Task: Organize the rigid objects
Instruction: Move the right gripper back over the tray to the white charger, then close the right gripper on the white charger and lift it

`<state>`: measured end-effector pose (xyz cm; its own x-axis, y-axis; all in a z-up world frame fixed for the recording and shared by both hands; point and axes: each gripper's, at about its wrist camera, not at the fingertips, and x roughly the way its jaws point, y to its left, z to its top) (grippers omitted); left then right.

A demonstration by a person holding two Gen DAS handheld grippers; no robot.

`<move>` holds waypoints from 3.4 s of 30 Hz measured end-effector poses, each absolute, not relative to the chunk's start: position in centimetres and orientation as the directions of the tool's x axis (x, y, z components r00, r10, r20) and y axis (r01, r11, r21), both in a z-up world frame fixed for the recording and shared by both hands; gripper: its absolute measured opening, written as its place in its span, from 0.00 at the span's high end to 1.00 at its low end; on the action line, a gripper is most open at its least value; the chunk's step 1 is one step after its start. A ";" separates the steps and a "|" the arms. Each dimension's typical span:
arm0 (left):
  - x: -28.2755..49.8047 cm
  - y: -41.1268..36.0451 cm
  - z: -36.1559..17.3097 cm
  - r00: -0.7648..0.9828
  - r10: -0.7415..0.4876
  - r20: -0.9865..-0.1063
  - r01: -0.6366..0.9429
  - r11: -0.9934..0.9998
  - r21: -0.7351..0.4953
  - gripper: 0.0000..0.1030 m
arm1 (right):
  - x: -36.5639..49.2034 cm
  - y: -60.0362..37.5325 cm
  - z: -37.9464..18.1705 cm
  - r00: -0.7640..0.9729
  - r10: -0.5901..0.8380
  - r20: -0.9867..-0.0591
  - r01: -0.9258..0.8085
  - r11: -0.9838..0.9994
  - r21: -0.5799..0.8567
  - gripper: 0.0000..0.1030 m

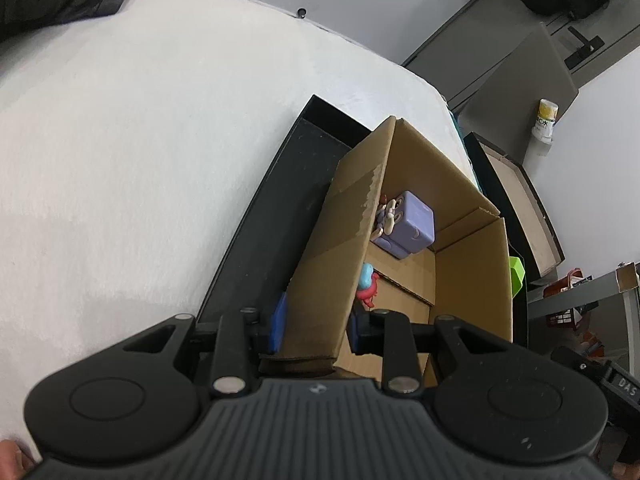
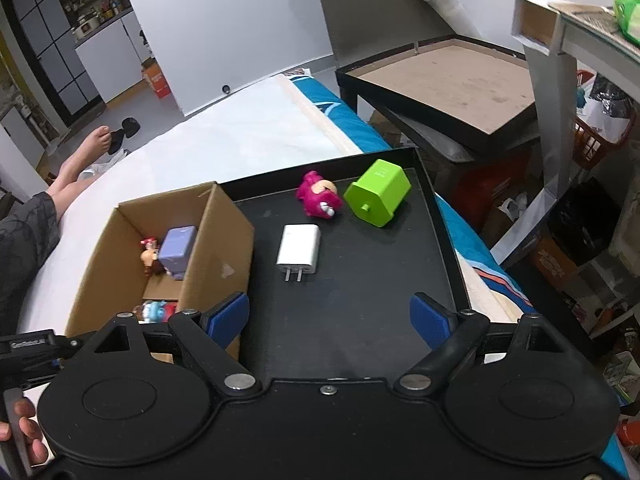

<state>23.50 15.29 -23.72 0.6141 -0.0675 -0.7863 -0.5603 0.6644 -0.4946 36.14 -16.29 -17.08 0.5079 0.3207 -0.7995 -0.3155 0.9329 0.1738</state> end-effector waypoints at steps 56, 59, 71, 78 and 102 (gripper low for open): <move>24.1 15.0 -23.9 0.582 -0.065 -0.810 -0.557 0.694 -0.456 0.73 | 39.6 -11.9 -24.8 0.402 0.204 -0.892 -0.251 0.962 0.107 0.86; 24.0 15.0 -24.0 0.587 -0.079 -0.806 -0.555 0.685 -0.471 0.73 | 38.8 -12.0 -24.5 0.399 0.187 -0.898 -0.266 0.960 0.082 0.83; 23.7 14.4 -23.9 0.601 -0.060 -0.797 -0.546 0.698 -0.464 0.73 | 39.2 -10.7 -23.8 0.474 0.172 -0.864 -0.313 0.949 0.017 0.41; 23.7 14.3 -23.8 0.601 -0.053 -0.797 -0.546 0.701 -0.458 0.73 | 40.3 -10.0 -25.0 0.472 0.161 -0.867 -0.313 0.950 0.006 0.41; 23.5 14.7 -23.9 0.606 -0.068 -0.792 -0.553 0.681 -0.481 0.73 | 39.1 -10.6 -23.2 0.445 0.154 -0.882 -0.357 0.934 -0.017 0.65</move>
